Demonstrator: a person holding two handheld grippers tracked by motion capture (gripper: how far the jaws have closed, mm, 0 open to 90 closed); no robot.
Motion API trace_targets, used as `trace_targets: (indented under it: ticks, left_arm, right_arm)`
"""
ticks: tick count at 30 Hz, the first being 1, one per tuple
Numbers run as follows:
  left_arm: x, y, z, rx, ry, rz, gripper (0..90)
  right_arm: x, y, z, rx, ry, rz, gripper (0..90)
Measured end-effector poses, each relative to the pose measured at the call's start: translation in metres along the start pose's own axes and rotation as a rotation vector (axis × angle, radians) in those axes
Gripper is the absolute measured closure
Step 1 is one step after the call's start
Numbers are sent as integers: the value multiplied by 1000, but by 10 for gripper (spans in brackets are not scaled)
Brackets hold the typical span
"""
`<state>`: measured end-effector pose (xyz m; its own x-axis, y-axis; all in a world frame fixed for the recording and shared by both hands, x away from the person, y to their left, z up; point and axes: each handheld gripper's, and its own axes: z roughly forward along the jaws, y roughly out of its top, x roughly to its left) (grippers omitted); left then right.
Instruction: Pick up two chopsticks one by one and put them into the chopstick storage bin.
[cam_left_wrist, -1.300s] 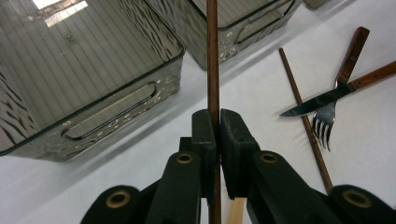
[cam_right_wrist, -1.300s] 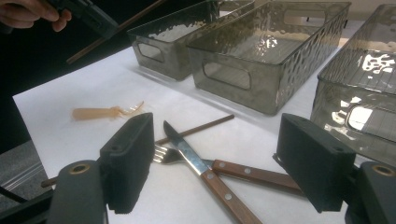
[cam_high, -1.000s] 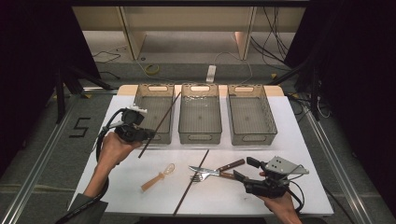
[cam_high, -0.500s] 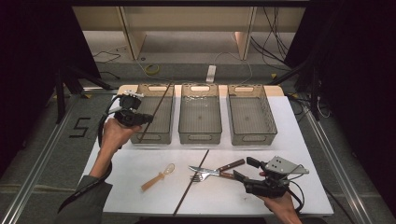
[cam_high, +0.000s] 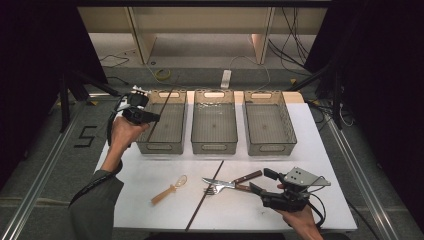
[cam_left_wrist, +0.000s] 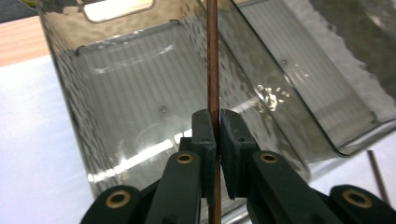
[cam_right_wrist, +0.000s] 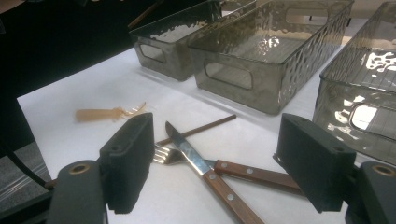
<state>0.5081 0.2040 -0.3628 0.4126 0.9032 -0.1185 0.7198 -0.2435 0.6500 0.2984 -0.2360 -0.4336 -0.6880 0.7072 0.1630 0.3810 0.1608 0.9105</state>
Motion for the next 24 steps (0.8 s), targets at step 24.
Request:
trace_targets:
  ticks: [24]
  left_arm:
    - [13,6,32,28,50,10,843]
  right_arm:
    - [0,0,1,1,10,2,284]
